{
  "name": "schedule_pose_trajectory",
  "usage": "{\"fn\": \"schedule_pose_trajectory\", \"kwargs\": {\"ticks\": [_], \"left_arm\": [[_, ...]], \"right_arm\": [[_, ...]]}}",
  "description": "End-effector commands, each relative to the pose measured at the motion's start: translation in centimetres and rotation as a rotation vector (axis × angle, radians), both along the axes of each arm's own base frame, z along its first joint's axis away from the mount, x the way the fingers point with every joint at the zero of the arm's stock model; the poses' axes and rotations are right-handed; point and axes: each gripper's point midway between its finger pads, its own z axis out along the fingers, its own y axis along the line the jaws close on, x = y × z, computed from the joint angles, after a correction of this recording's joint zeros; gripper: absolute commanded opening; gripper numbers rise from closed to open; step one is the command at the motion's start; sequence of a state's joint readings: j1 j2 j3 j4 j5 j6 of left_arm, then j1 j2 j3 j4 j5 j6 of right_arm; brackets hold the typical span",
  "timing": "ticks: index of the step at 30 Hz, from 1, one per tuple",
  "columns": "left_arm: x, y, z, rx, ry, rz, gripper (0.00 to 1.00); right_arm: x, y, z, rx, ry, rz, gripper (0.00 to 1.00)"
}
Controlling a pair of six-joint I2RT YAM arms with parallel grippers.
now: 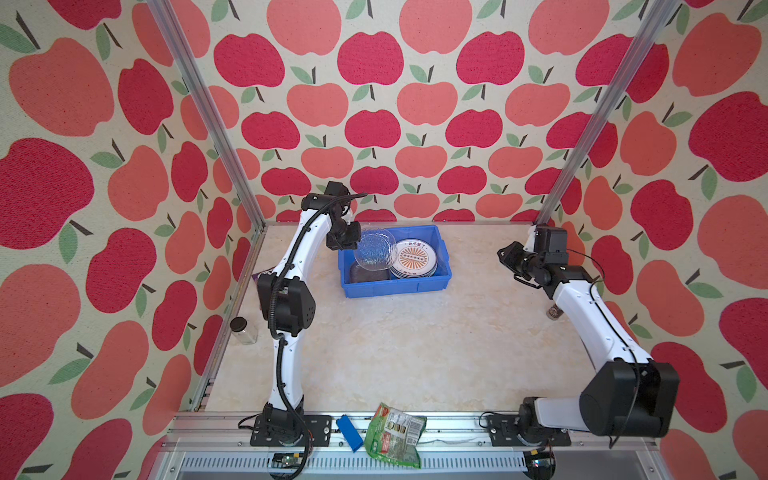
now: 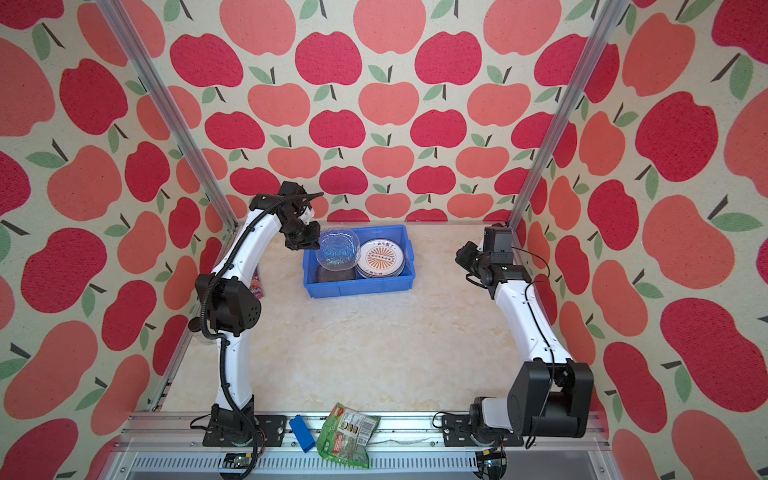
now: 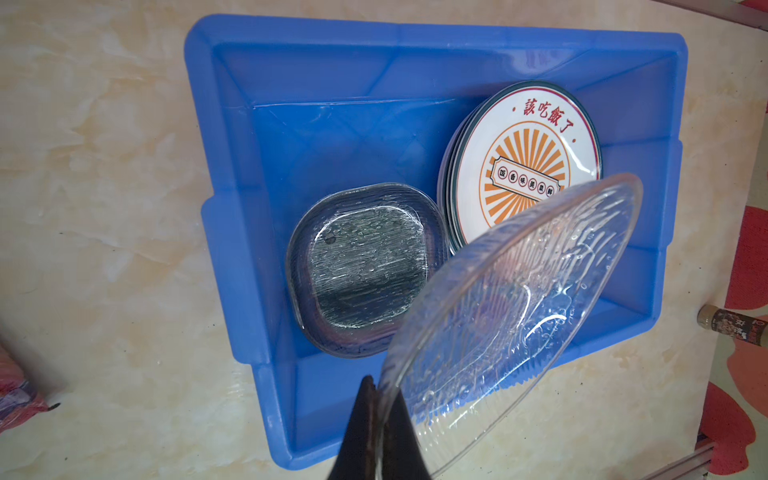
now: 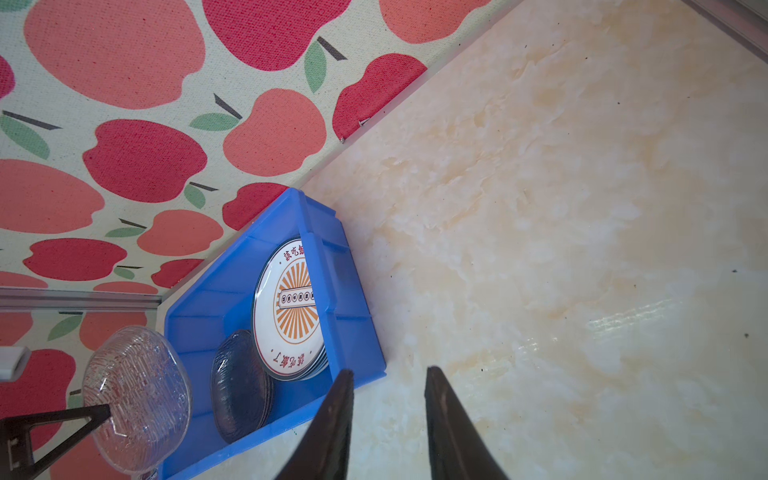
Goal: Place the plates into the plastic bin on the countertop
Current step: 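Lower the glass plate onto the glass stack in the bin and open the left gripper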
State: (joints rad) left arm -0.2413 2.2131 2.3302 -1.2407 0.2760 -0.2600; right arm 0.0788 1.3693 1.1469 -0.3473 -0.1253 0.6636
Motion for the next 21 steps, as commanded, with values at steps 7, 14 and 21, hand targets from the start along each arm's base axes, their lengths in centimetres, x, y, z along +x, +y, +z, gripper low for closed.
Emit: {"fn": "schedule_pose_trajectory", "kwargs": {"ticks": [7,14,21], "left_arm": [[0.3,1.1,-5.2,0.089,0.087,-0.018,0.0],[0.4,2.4,-6.9,0.128,0.109,-0.007,0.0],[0.3,2.9,-8.5,0.13,0.154,-0.007,0.0]], "right_arm": [[1.4,1.1,0.6,0.033,-0.017,0.018,0.32],[1.8,1.3,0.3,0.037,-0.012,0.025,0.32],[2.1,1.4,-0.2,0.047,-0.007,0.023,0.32]]}}
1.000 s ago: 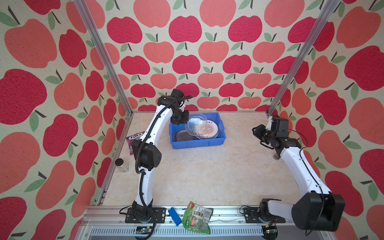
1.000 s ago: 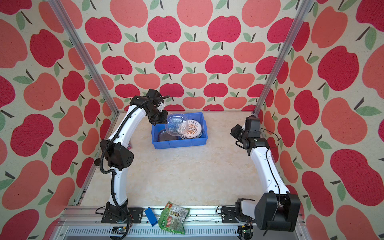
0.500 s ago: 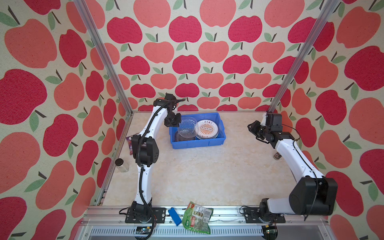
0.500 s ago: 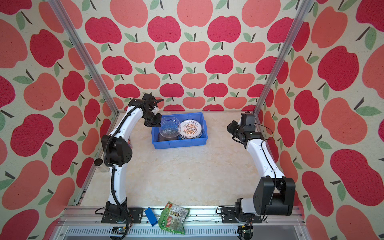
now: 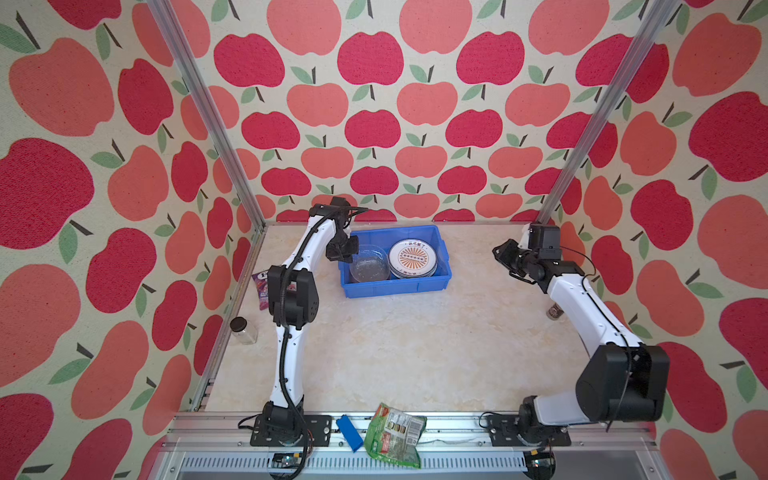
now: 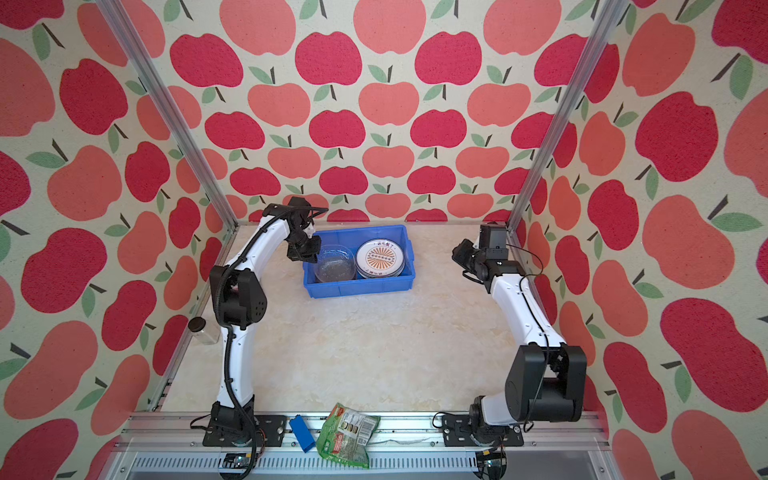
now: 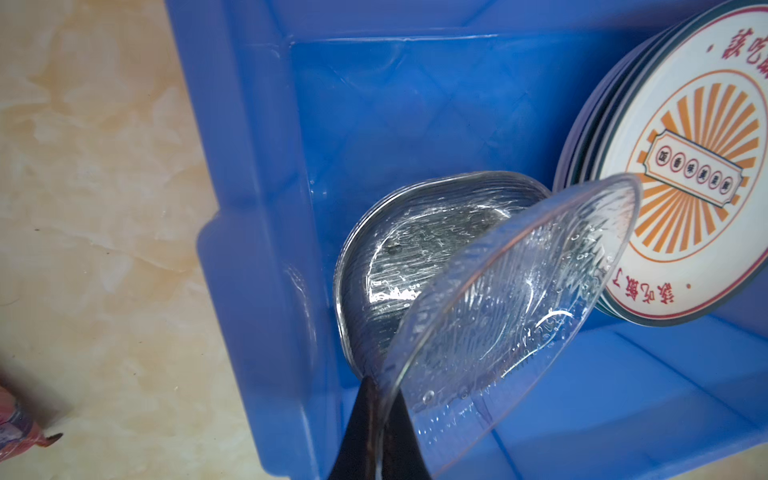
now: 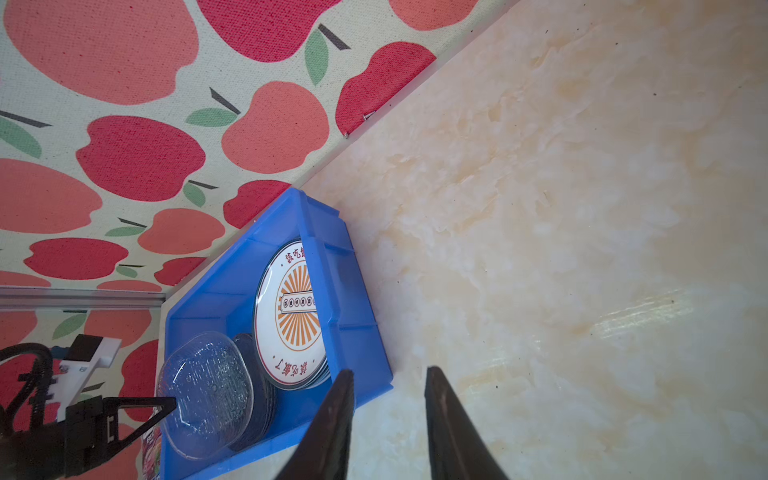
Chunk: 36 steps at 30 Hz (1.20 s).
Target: Place the plates into the plastic bin on the countertop
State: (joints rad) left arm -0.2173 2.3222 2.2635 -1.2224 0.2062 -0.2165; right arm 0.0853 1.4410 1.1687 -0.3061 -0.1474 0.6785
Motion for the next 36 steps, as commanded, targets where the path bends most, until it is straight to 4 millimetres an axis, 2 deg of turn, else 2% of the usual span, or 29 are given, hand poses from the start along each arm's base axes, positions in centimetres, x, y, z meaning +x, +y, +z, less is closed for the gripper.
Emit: {"fn": "schedule_pose_trajectory", "kwargs": {"ticks": [1,5,10,13,17,19,23,29,36], "left_arm": [[-0.1,0.6,-1.3,0.018,0.03,-0.007,0.0],[0.1,0.8,-1.8,0.027,0.04,0.001,0.0],[0.2,1.3,-2.0,0.045,0.042,0.007,0.3],[0.4,1.4,-1.8,0.049,0.032,0.008,0.38],[0.6,1.6,-1.5,0.058,0.024,0.012,0.43],[0.7,1.9,-1.4,0.071,0.02,0.02,0.51],[1.0,1.9,-0.5,0.069,-0.005,0.023,0.51],[2.4,1.0,3.0,0.045,-0.135,0.011,0.54],[4.3,-1.4,10.9,-0.016,-0.459,-0.043,0.62]], "right_arm": [[0.5,0.7,0.9,0.025,-0.021,0.009,0.32],[0.7,0.8,0.9,0.03,-0.022,0.012,0.32],[0.8,1.0,0.9,0.033,-0.022,0.021,0.32],[0.9,1.3,0.9,0.04,-0.023,0.029,0.32],[1.1,1.6,0.8,0.045,-0.019,0.034,0.32],[1.2,1.6,0.8,0.044,-0.022,0.036,0.32],[1.3,1.8,0.8,0.047,-0.026,0.04,0.32],[1.7,2.8,0.9,0.054,-0.026,0.092,0.32],[1.5,6.7,1.8,-0.077,-0.02,0.309,0.32]]}}
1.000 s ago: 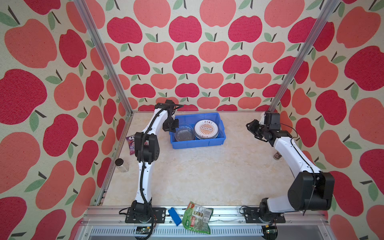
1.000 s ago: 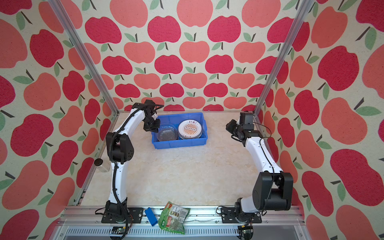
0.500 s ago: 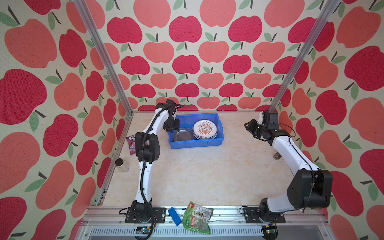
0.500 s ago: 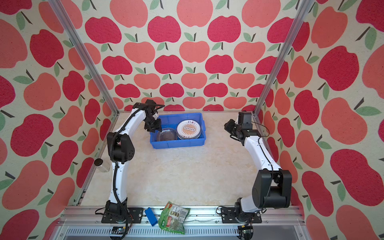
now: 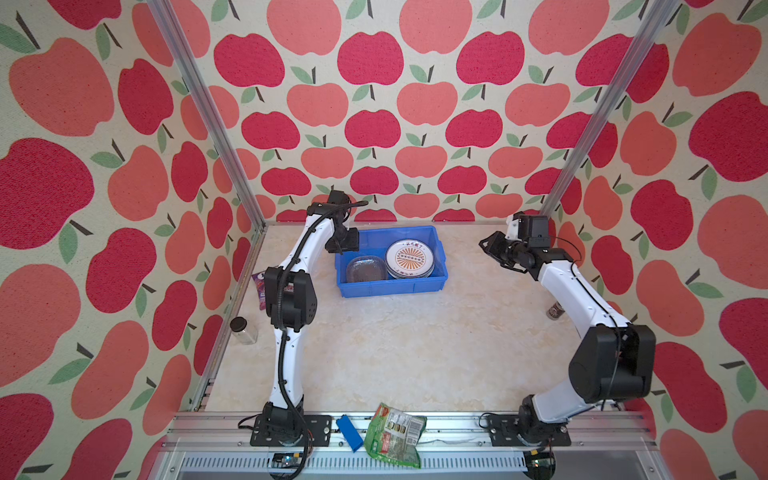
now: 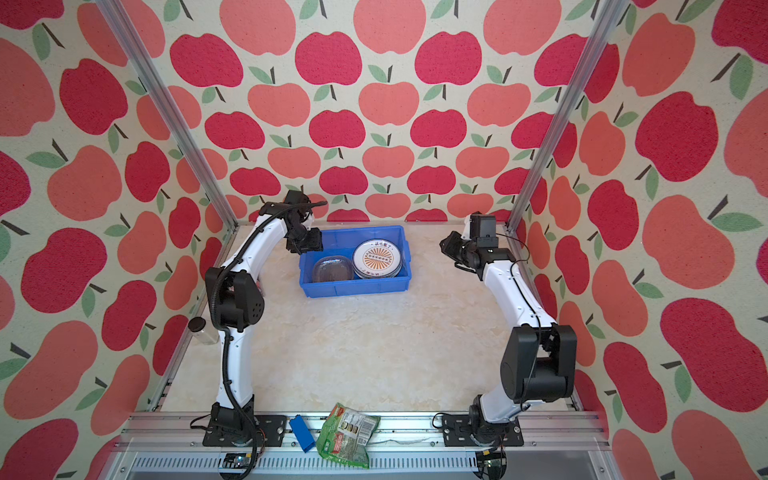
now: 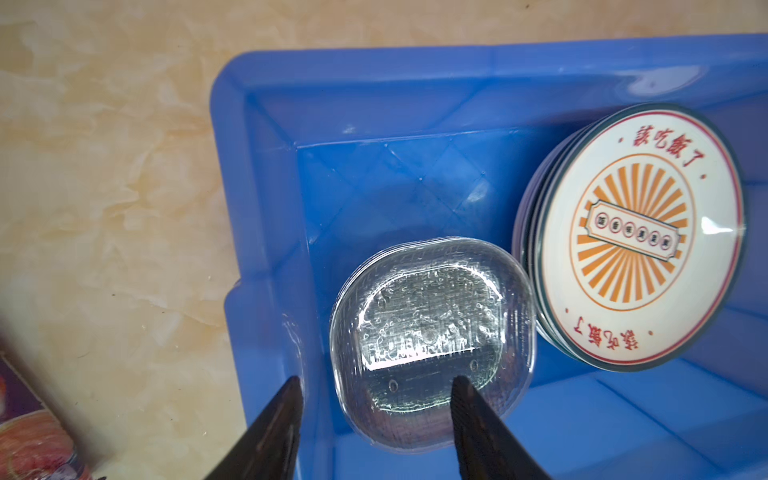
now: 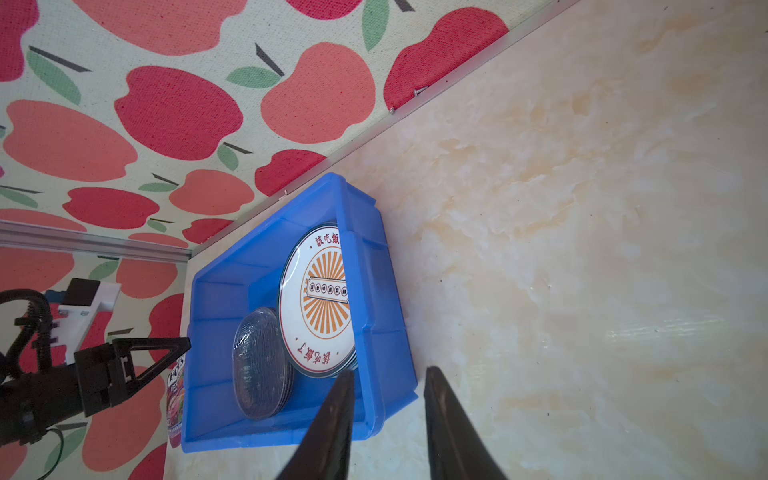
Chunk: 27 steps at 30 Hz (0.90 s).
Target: Place the plates into the plastic bin on the countertop
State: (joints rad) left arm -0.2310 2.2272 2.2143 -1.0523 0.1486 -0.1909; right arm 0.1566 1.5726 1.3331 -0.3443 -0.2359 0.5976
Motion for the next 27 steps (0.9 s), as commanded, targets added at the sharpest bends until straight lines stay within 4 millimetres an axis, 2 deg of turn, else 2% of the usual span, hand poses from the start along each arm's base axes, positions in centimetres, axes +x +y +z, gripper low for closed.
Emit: {"fn": "schedule_pose_trajectory", "kwargs": {"ticks": [1,4,7,11,14,15,16,20,27], "left_arm": [[1.4,-1.3,7.8,-0.04,-0.273,-0.029,0.65],[1.0,-1.1,11.1,-0.073,-0.4,-0.015,0.76],[-0.1,-0.1,13.3,-0.073,-0.508,0.018,0.97],[-1.8,2.3,15.0,-0.033,-0.609,0.093,0.99],[-3.3,4.9,14.8,0.037,-0.648,0.172,0.99],[-3.8,5.8,14.6,0.064,-0.659,0.194,0.99],[-4.5,6.4,14.3,0.089,-0.672,0.189,0.99],[-7.2,9.4,13.1,0.175,-0.722,0.272,0.99],[-12.3,11.2,11.6,0.204,-0.988,0.252,0.99]], "right_arm": [[-0.8,2.4,0.8,-0.087,-0.016,0.152,0.32],[-1.3,3.8,1.1,-0.11,-0.048,0.208,0.32],[-1.9,4.5,1.2,-0.147,-0.079,0.229,0.32],[-2.2,4.4,0.8,-0.189,-0.096,0.225,0.32],[-2.3,3.8,0.4,-0.226,-0.103,0.217,0.33],[-2.3,3.7,0.4,-0.239,-0.109,0.216,0.37],[-2.3,3.5,0.2,-0.255,-0.115,0.215,0.48],[-2.4,2.8,-0.8,-0.311,-0.098,0.216,0.99],[-2.8,1.0,-2.2,-0.392,-0.111,0.154,0.99]]}}
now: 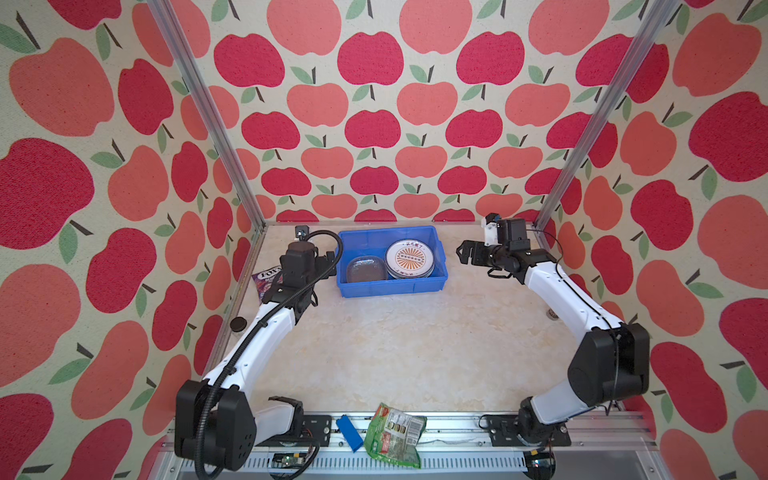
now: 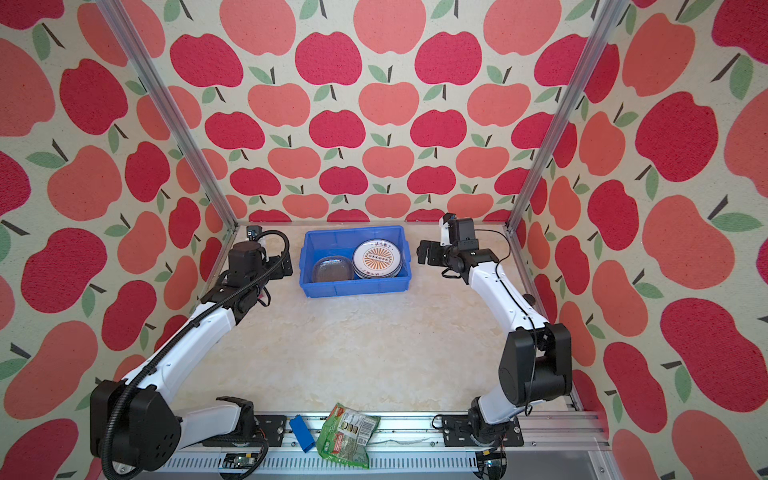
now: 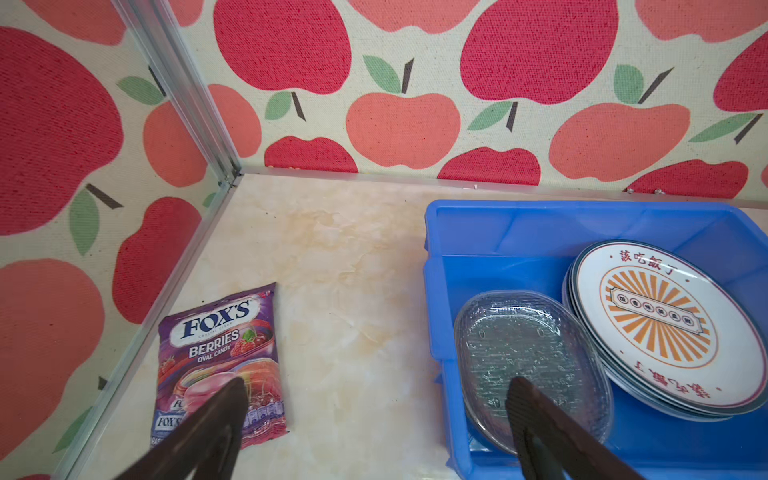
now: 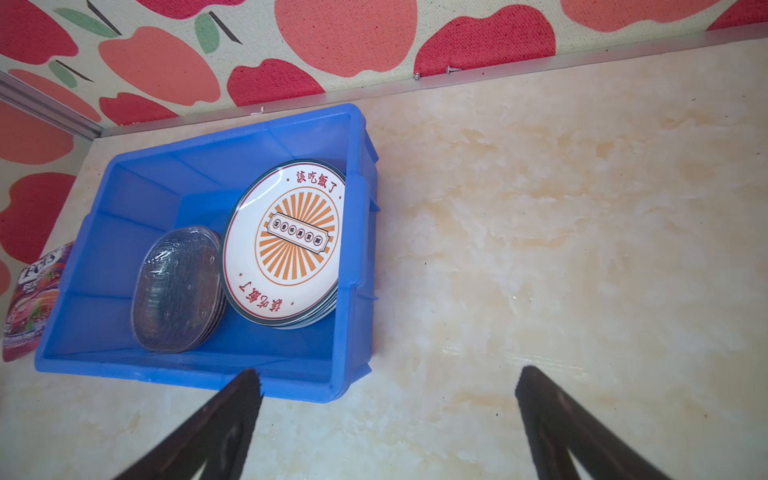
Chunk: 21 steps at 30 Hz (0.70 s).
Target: Place the plates into the plastic bin on the countertop
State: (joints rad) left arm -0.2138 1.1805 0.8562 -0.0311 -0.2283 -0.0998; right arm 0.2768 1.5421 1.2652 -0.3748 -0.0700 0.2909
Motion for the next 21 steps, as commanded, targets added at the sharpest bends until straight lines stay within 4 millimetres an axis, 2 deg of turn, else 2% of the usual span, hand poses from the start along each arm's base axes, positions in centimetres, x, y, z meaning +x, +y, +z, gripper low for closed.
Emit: {"fn": "schedule_pose_trajectory", "kwargs": {"ticks": [1,4,7,10,12,15,16,17,19,21], "left_arm": [[-1.3,1.8,4.2,0.051,-0.275,0.049,0.99],[-3.4,4.8,2.5,0.106,-0.255,0.145,0.99],[-4.4,8.0,-0.9,0.137,-0.2,0.25,0.99],[-4.3,10.4,-5.3,0.04,-0.213,0.311,0.99],[-3.4,10.8,-9.0,0.003,-0.167,0.303,0.99],[-2.5,11.1,-12.6,0.029,-0.184,0.297,0.99],[-2.0,11.0,-13.0,0.017,-0.205,0.255,0.99],[-1.9,9.8,-13.7,-0.012,-0.177,0.172,0.99],[-2.1,9.5,-15.1,-0.02,-0.128,0.167,0.99],[-2.1,10.1,-14.3,-0.014,-0.23,0.178,0.99]], "right_arm": [[-0.6,-1.5,0.5,-0.066,-0.069,-0.034,0.99],[-0.9,-2.6,0.5,-0.11,-0.143,-0.061,0.99],[-1.2,-2.9,0.2,-0.145,-0.243,-0.057,0.99],[-1.4,-2.8,-0.5,-0.166,-0.315,-0.037,0.99],[-1.4,-2.6,-1.2,-0.178,-0.321,-0.028,0.99],[-1.5,-3.4,-2.6,-0.213,-0.312,-0.058,0.99],[-1.6,-3.8,-2.8,-0.223,-0.321,-0.069,0.99],[-1.8,-4.2,-3.0,-0.241,-0.337,-0.081,0.99],[-2.4,-5.2,-3.2,-0.277,-0.356,-0.096,0.99],[-2.9,-7.0,-3.5,-0.339,-0.354,-0.148,0.99]]}}
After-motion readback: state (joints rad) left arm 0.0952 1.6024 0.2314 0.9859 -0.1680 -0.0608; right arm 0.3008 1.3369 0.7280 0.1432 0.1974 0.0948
